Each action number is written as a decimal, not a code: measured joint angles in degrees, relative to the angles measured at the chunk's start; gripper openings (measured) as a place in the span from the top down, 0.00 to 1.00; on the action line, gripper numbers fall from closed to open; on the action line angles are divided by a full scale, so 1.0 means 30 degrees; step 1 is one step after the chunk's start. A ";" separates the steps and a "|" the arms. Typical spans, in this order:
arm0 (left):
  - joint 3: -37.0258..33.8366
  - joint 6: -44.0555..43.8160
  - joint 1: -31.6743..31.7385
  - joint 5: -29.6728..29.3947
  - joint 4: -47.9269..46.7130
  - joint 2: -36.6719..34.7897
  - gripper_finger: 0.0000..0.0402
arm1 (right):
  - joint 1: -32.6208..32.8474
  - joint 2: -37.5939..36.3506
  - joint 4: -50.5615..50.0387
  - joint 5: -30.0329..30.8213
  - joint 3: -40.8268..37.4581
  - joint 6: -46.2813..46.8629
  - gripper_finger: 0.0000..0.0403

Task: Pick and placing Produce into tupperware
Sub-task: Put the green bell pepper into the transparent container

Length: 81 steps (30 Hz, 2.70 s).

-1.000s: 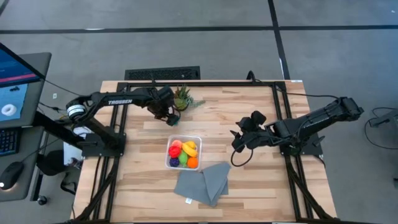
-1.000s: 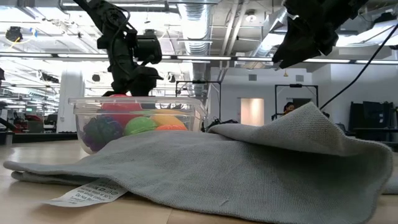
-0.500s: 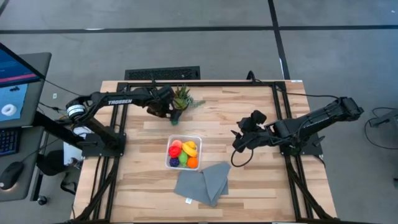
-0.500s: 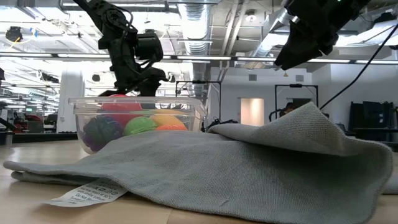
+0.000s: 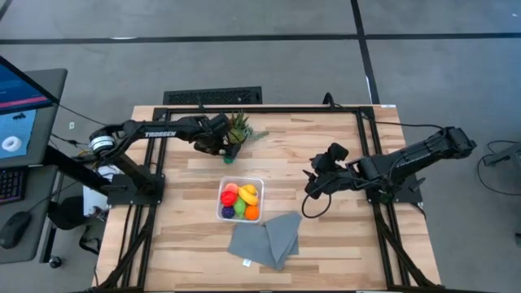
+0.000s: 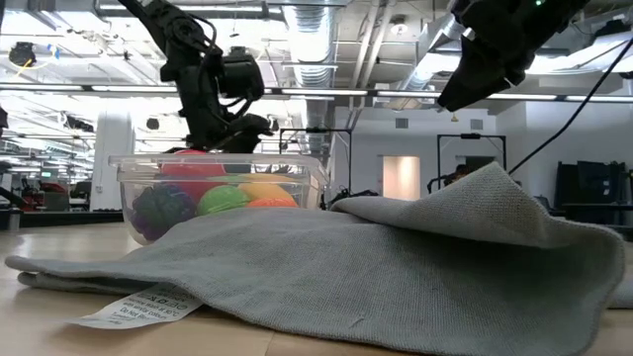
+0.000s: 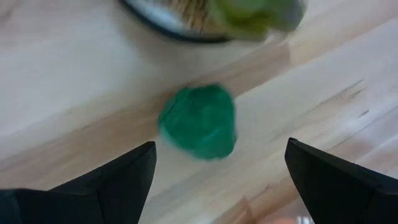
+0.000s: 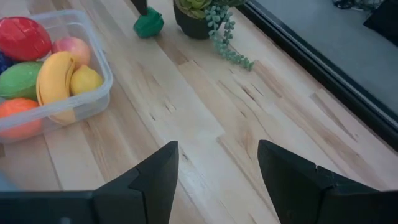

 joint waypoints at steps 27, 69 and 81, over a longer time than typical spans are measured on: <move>0.0013 -0.0598 -0.0653 -0.1646 0.0919 0.1408 0.14 | 0.0000 0.0004 -0.0277 -0.0073 -0.0005 0.0166 0.39; 0.2395 0.1770 -0.1428 -0.1123 0.1163 0.3005 0.22 | 0.0000 0.0007 -0.0590 -0.0503 -0.0005 0.0188 0.39; 0.2384 0.0907 -0.2780 -0.1017 -0.0856 0.2536 0.22 | 0.0225 0.0007 -0.1298 -0.0562 0.0001 0.0605 0.39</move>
